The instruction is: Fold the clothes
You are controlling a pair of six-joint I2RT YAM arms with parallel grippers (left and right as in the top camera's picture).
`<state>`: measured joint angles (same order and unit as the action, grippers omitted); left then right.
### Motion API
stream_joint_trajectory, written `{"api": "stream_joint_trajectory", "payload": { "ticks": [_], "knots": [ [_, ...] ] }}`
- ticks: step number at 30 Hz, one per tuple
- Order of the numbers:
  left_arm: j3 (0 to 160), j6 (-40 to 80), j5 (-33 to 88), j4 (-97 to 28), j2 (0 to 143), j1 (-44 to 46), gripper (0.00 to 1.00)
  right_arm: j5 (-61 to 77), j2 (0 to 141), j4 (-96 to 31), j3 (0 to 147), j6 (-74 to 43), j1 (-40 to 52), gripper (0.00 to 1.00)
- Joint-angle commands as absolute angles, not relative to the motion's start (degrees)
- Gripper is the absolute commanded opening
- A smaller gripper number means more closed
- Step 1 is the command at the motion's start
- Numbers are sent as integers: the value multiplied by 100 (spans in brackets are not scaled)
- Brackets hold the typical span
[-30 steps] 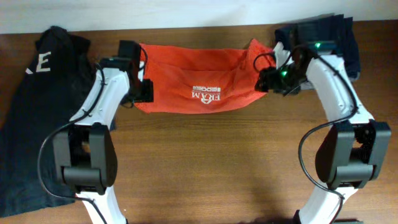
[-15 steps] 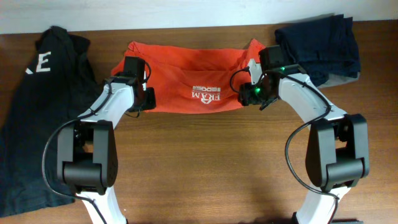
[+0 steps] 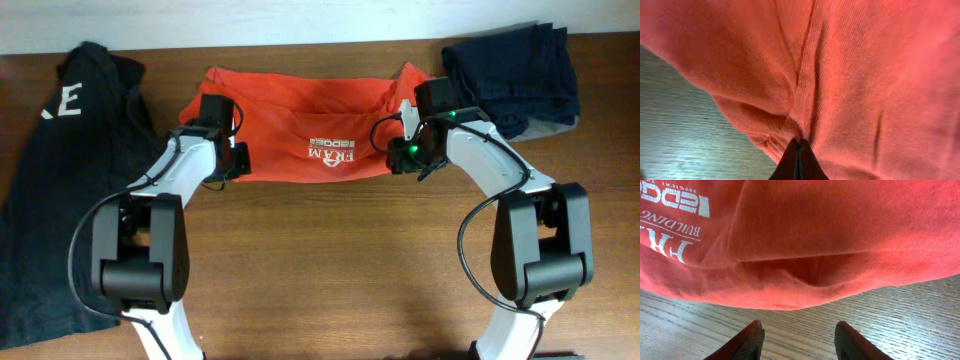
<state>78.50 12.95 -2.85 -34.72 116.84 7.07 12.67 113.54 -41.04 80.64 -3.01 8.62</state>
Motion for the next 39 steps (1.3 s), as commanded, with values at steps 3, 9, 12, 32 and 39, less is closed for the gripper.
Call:
{"api": "stream_joint_trajectory", "payload": {
  "ticks": [3, 9, 12, 32, 39],
  "knots": [
    [8079, 1284, -342, -3518, 10718, 714, 1, 1170, 11410, -4088, 8025, -346, 945, 51],
    [8079, 1328, -342, -3516, 10335, 714, 1, 1175, 11673, -3953, 8025, -349, 1122, 51],
    [8079, 1328, -340, -3514, 10304, 714, 1, 1170, 11817, -3852, 8025, -349, 1201, 51],
    [8079, 1326, -344, -3494, 10304, 714, 1, 1063, 12001, -3238, 8025, -353, 1236, 4],
    [8079, 1326, -362, -3446, 10304, 714, 1, 958, 12001, -3164, 8042, -388, 1186, 8]
  ]
}}
